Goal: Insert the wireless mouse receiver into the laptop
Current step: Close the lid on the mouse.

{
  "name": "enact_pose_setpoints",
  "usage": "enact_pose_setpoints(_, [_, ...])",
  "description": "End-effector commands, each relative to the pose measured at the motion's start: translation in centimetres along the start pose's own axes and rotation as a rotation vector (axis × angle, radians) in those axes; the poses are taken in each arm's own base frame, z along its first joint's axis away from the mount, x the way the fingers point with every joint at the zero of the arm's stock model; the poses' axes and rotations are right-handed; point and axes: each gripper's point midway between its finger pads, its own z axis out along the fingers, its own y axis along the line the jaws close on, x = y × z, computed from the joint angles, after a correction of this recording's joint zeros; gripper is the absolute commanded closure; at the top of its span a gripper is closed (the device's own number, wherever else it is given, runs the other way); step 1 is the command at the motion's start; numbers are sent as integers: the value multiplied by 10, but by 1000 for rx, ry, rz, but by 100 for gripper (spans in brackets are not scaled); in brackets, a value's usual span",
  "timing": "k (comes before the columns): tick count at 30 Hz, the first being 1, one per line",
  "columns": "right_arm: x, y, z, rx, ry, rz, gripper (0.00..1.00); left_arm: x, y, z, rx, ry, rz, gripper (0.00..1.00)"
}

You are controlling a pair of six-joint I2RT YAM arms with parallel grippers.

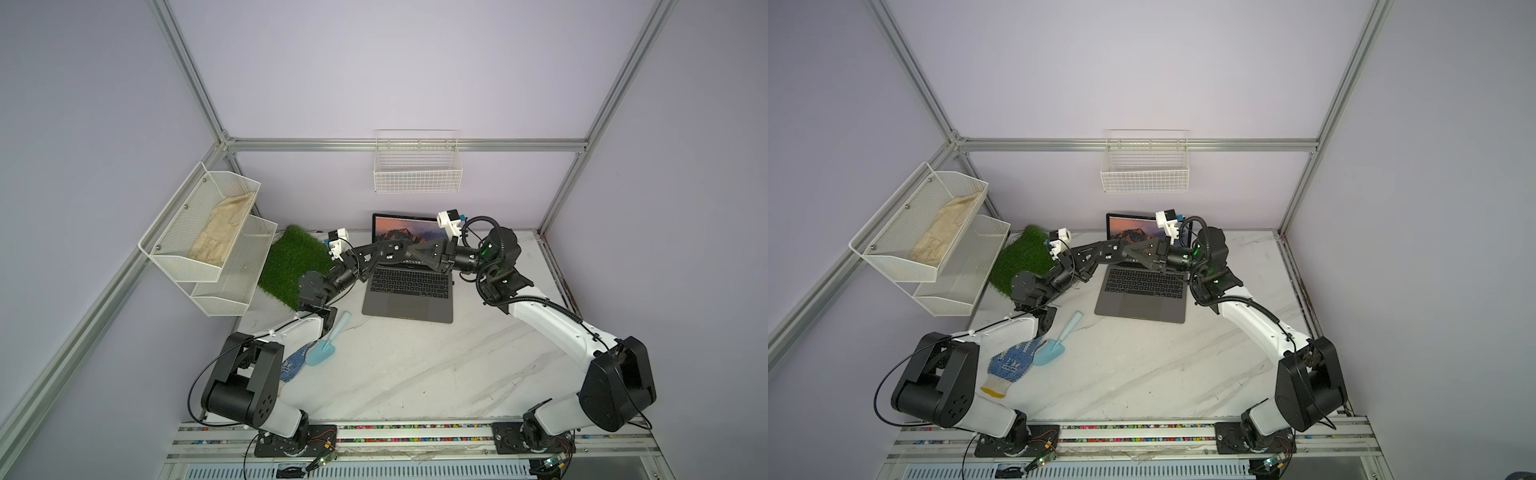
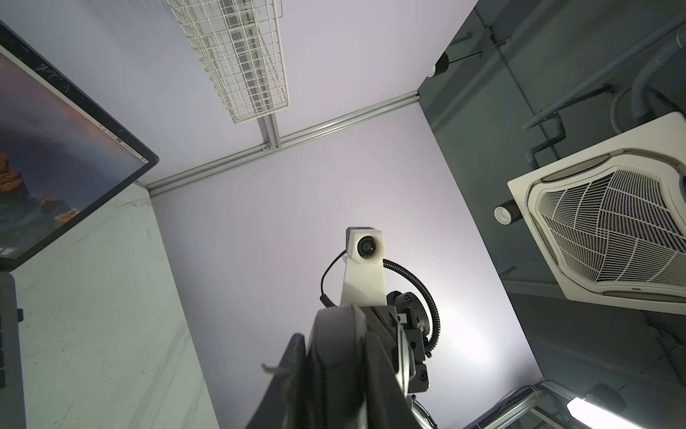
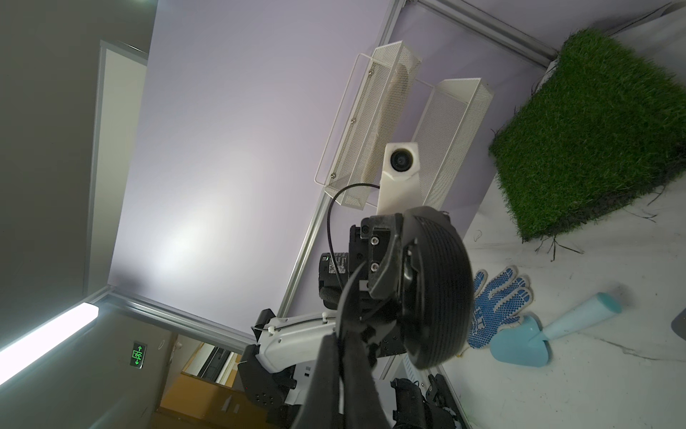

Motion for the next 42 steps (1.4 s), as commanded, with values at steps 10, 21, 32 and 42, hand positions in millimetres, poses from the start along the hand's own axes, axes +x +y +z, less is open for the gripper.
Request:
enact_pose_setpoints(10, [-12,-14,-2,22,-57,26,100,1,-25,-1,78,-5,47,100])
enact_pose_setpoints(21, [-9,-36,-2,79,-26,58,100,1,-25,2,80,4,47,100])
enact_pose_setpoints(32, [-9,-59,2,137,-7,84,100,2,-27,2,84,12,50,100])
enact_pose_setpoints(42, [-15,-59,2,201,-12,69,95,2,-20,2,73,7,47,100])
